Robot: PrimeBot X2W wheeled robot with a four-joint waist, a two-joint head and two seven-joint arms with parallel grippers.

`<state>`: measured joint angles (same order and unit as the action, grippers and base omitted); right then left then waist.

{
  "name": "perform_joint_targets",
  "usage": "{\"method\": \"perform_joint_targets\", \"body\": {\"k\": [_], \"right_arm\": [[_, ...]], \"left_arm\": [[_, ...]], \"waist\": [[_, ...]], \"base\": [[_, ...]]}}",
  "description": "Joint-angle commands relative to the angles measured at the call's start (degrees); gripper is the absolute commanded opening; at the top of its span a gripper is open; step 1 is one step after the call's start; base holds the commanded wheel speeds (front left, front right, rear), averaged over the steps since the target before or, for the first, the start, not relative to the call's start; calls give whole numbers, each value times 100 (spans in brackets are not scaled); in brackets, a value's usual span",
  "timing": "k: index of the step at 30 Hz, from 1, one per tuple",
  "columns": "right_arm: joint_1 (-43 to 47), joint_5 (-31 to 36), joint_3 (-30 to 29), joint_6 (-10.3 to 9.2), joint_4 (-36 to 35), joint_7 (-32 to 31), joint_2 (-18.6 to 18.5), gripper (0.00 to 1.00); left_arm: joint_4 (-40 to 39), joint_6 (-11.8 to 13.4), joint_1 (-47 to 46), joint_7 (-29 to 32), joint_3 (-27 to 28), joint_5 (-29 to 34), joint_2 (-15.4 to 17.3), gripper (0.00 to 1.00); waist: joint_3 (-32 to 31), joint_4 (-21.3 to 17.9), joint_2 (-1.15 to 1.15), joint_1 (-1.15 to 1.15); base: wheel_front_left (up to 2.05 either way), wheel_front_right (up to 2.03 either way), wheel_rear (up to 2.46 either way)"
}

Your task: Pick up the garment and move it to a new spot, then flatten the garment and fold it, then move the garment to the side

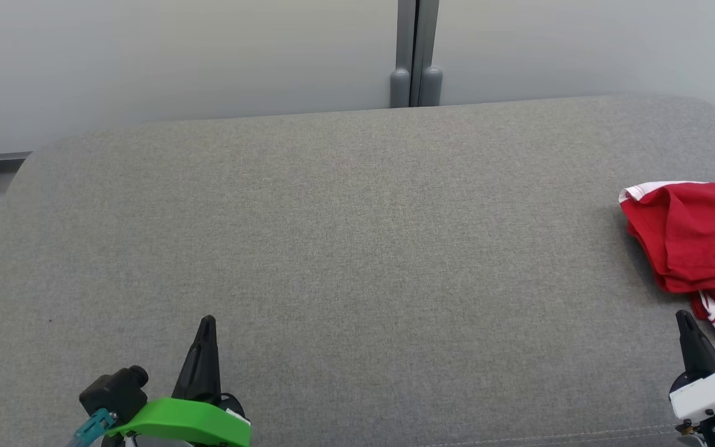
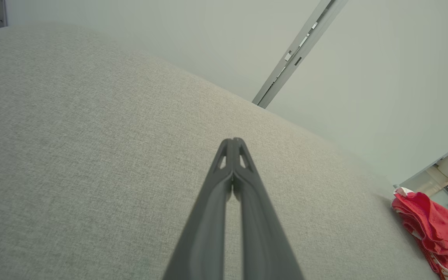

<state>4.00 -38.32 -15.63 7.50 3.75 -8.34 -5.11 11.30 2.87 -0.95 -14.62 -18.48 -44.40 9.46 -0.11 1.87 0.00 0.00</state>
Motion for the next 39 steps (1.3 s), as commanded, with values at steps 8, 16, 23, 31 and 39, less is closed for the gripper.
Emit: {"method": "perform_joint_targets", "body": {"k": [8, 16, 23, 31, 39], "right_arm": [[-279, -819, -343, 0, 172, -383, -121, 0], [-402, -1424, -599, 0, 355, -697, -164, 0], [-502, -1903, -813, 0, 503, -957, -197, 0], [-597, -2353, -1017, 0, 644, -1205, -223, 0], [-701, -2826, -1239, 0, 796, -1468, -249, 0]], "left_arm": [[-70, -173, -203, -20, -1, -751, -84, 0], [-89, -288, -218, -23, -19, -1303, -163, 0], [-100, -380, -231, -27, -35, -1741, -222, 0], [-106, -468, -247, -30, -50, -2165, -276, 0], [-112, -560, -262, -34, -64, -2613, -342, 0]], "waist": [[4, -17, 0, 0], [7, -33, 0, 0], [10, -46, 0, 0], [13, -60, 0, 0], [16, -76, 0, 0]], "base": [[0, 0, 0], [0, 0, 0], [0, 0, 0], [0, 0, 0], [0, 0, 0]]}}
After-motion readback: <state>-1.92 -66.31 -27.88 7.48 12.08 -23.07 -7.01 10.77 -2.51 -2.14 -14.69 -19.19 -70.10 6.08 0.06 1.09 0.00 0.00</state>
